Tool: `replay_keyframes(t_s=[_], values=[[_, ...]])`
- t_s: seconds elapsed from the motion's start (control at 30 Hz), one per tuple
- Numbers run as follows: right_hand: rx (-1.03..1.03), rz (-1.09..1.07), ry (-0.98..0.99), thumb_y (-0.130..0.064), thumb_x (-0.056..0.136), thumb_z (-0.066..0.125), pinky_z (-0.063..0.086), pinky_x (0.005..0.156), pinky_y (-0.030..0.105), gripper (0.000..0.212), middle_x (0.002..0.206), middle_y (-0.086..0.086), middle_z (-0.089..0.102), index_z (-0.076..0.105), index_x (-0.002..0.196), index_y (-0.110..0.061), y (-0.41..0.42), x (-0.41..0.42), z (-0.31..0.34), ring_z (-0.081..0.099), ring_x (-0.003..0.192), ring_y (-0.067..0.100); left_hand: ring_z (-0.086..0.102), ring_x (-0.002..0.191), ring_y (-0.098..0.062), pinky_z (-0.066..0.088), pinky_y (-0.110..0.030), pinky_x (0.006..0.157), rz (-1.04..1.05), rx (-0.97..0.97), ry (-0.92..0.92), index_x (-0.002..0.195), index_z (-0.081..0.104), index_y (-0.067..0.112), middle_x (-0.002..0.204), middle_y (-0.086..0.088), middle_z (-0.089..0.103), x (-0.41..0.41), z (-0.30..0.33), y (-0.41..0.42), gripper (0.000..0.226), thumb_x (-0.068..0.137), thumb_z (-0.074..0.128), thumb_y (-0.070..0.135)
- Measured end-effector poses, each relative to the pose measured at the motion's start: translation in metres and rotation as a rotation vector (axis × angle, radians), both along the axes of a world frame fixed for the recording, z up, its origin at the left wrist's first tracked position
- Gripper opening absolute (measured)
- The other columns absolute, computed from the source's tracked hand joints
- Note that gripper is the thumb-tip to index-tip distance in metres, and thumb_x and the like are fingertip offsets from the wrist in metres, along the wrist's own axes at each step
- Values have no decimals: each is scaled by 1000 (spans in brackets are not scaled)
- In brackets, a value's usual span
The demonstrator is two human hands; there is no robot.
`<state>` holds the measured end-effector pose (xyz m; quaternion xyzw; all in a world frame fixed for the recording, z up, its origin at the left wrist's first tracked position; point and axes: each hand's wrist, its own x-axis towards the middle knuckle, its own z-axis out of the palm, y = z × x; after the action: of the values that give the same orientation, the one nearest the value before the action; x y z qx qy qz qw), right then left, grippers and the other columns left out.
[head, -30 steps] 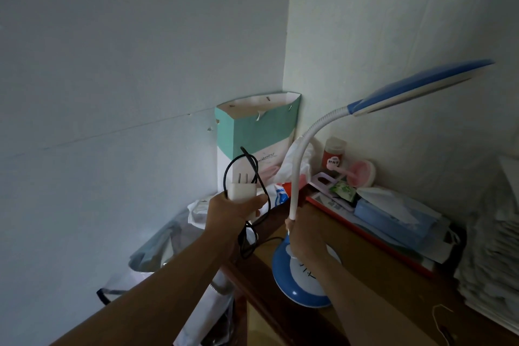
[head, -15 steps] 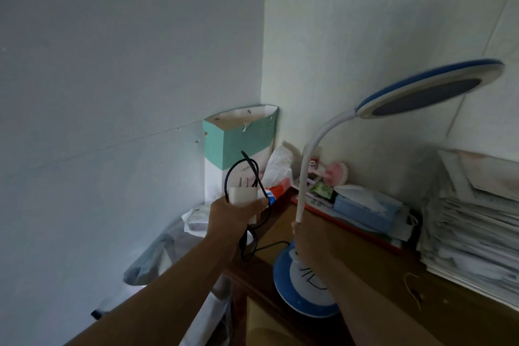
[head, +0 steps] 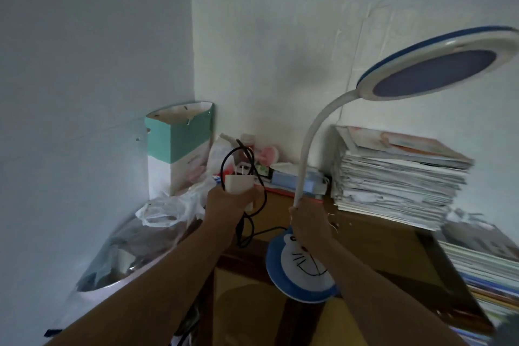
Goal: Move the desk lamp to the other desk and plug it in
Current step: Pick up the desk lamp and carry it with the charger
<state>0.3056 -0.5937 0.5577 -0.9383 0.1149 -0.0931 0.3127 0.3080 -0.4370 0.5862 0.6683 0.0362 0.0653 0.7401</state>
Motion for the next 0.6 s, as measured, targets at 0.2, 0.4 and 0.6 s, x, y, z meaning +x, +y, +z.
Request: replay_keyframes(t_s=[0.2,0.4,0.6], values=[[-83,-151,30,-9,98,32,48,80,34,29,103,15,59,52,116,3,-38,-67,7,59,93,27,59,69,-17,49,-26,57,-185,-15,24,89,65,6,77,-4,64,-36,2,-41,25,71,80,15],[-136,-372,-30,-22,97,42,48,70,27,28,106,14,65,54,111,-2,-87,-138,15,64,93,25,61,78,-24,50,-30,63,-430,-46,23,102,65,-7,90,-17,67,-79,1,-103,38,72,78,12],[-69,-592,-4,-19,95,43,51,75,34,25,106,17,65,55,111,-4,-150,-227,19,64,96,30,65,82,-25,53,-33,72,-630,-72,74,100,67,-1,96,-17,70,-144,4,-182,33,75,77,19]])
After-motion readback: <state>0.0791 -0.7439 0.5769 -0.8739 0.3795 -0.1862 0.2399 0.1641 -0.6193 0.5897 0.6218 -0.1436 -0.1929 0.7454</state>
